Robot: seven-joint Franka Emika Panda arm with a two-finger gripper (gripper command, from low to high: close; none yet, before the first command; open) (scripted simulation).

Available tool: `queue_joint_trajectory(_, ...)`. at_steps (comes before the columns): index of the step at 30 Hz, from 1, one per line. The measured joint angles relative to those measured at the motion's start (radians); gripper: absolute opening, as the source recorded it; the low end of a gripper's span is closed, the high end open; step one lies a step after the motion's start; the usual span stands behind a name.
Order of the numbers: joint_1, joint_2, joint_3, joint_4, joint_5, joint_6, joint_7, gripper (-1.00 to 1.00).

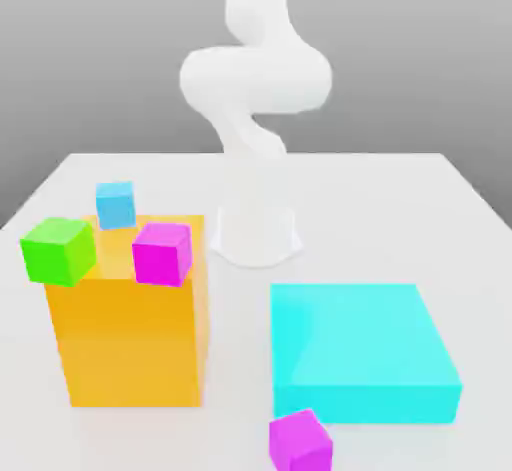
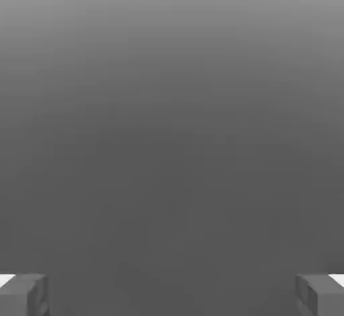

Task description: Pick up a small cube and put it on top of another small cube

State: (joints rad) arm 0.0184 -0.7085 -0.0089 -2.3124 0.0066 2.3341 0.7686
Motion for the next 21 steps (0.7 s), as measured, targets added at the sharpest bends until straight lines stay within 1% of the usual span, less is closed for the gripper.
queue_joint_trajectory(12,0.076,0.441,-0.029,-0.06,0.034,0.167,-0.155,0.0)
queue_joint_trajectory(21,0.103,0.767,-0.018,-0.105,0.039,0.291,-0.255,0.0)
